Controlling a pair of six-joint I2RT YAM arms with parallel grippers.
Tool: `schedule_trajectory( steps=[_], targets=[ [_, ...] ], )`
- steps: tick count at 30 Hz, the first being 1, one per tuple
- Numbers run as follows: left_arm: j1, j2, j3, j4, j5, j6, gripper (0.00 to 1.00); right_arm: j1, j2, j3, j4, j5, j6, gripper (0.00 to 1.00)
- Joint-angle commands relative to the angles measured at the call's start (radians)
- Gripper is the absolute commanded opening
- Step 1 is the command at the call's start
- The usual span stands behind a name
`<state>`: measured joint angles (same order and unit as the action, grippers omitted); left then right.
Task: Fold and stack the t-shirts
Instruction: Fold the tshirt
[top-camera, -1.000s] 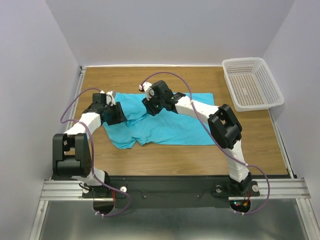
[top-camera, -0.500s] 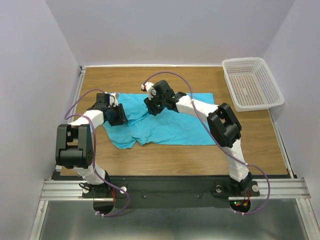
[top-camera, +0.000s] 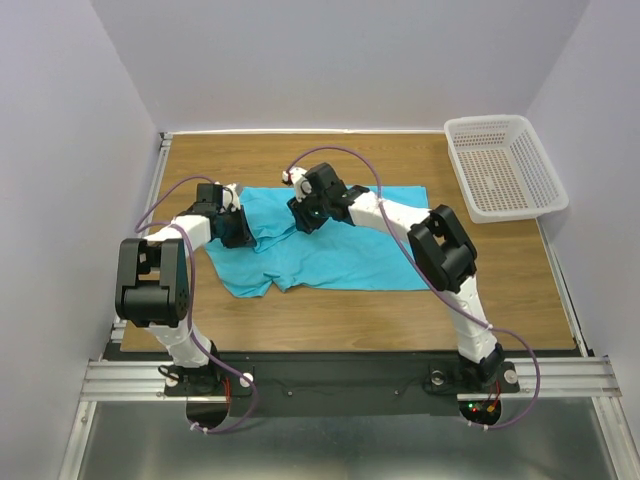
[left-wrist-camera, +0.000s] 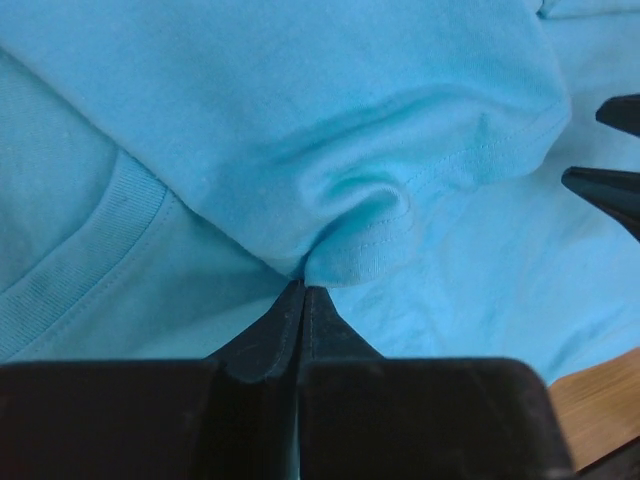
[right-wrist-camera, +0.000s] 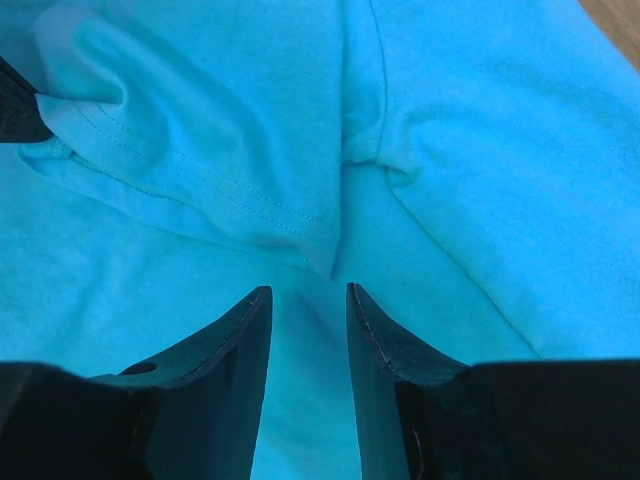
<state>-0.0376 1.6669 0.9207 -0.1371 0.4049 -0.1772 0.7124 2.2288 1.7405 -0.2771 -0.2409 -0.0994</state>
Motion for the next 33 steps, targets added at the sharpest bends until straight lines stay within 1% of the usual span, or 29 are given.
schedule_trajectory(
  steps=[1, 2, 7, 16, 22, 26, 29, 33],
  targets=[
    [-0.004, -0.006, 0.040, 0.011, 0.032, 0.016, 0.04, -0.013, 0.008, 0.062, 0.021, 0.000, 0.020, 0.41],
    [-0.002, -0.010, 0.038, 0.010, 0.035, 0.015, 0.00, -0.014, 0.012, 0.068, 0.021, 0.000, 0.020, 0.41],
    [-0.004, -0.042, 0.029, 0.007, 0.043, 0.013, 0.00, -0.019, 0.028, 0.077, 0.019, -0.011, 0.020, 0.42],
    [-0.004, -0.153, -0.022, -0.024, 0.043, 0.004, 0.00, -0.019, 0.071, 0.119, 0.010, -0.060, 0.043, 0.42],
    [-0.004, -0.176, -0.069, -0.038, 0.040, -0.015, 0.00, -0.019, 0.072, 0.113, 0.006, -0.051, 0.041, 0.42],
    [-0.004, -0.205, -0.108, -0.055, 0.014, -0.038, 0.00, -0.022, 0.066, 0.109, 0.006, -0.046, 0.043, 0.42],
    [-0.004, -0.226, -0.141, -0.045, 0.008, -0.076, 0.00, -0.027, 0.061, 0.114, 0.004, -0.044, 0.043, 0.42],
    [-0.005, -0.219, -0.143, -0.058, -0.020, -0.094, 0.00, -0.031, 0.055, 0.117, 0.004, -0.044, 0.044, 0.42]
  ],
)
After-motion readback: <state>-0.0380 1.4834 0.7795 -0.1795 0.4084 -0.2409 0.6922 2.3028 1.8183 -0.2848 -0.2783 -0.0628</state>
